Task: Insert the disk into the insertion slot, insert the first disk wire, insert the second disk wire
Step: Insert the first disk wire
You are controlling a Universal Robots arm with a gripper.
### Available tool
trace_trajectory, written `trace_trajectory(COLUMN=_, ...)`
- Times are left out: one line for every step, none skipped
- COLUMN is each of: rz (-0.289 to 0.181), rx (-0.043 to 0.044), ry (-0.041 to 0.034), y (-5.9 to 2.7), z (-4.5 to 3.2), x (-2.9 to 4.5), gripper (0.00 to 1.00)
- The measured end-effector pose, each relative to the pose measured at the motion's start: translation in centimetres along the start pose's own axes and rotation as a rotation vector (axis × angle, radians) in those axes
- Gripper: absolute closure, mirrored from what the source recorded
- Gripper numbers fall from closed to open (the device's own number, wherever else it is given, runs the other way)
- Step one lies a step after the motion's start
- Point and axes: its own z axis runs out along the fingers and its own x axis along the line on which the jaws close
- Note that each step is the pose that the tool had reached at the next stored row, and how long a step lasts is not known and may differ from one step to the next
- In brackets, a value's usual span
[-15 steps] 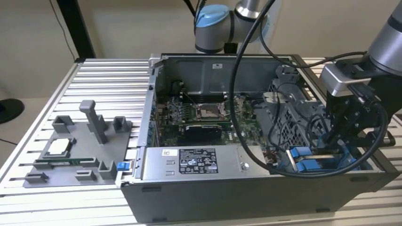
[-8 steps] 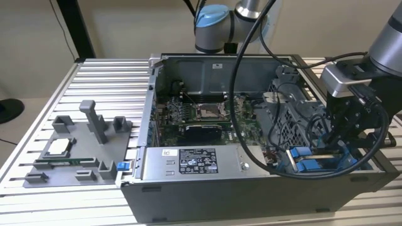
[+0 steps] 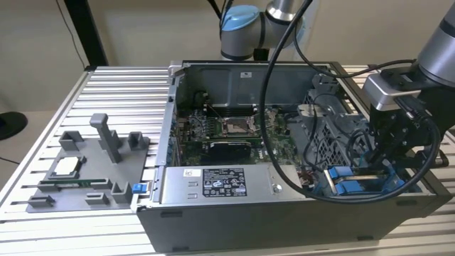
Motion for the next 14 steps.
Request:
trace_trajectory(rz=0.000, rx=0.0001, ry=0.0000, y=0.00, z=0.00, x=0.00, gripper=1.00)
trace_trajectory(rz=0.000, rx=0.0003, ry=0.0000, y=-0.01, z=0.01, x=0.00, gripper=1.00)
trace_trajectory(rz=0.000, rx=0.0003, ry=-0.0001, y=-0.03, z=0.02, x=0.00, gripper=1.00)
trace_trajectory(rz=0.000, rx=0.0003, ry=-0.0001, y=-0.05, z=0.03, x=0.00, gripper=1.00)
trace_trajectory(rz=0.000, rx=0.0002, ry=-0.0001, y=-0.06, z=0.03, x=0.00, gripper=1.00)
trace_trajectory(rz=0.000, rx=0.0007, ry=-0.0013, y=-0.09, z=0.08, x=-0.01, gripper=1.00)
trace_trajectory(rz=0.000, rx=0.0004, ry=-0.0020, y=-0.08, z=0.15, x=0.01, gripper=1.00)
trace_trajectory(rz=0.000, rx=0.0003, ry=-0.0015, y=-0.10, z=0.14, x=0.01, gripper=1.00)
trace_trajectory(rz=0.000, rx=0.0002, ry=-0.0011, y=-0.12, z=0.13, x=0.00, gripper=1.00)
trace_trajectory(rz=0.000, rx=0.0003, ry=-0.0002, y=-0.12, z=0.10, x=0.01, gripper=1.00)
trace_trajectory(rz=0.000, rx=0.0004, ry=0.0000, y=-0.12, z=0.14, x=0.01, gripper=1.00)
trace_trajectory(rz=0.001, rx=0.0004, ry=0.0006, y=-0.11, z=0.18, x=0.01, gripper=1.00)
trace_trajectory(rz=0.001, rx=0.0004, ry=0.0000, y=-0.12, z=0.31, x=0.01, gripper=1.00)
trace_trajectory(rz=0.002, rx=0.0005, ry=0.0006, y=-0.11, z=0.40, x=0.02, gripper=1.00)
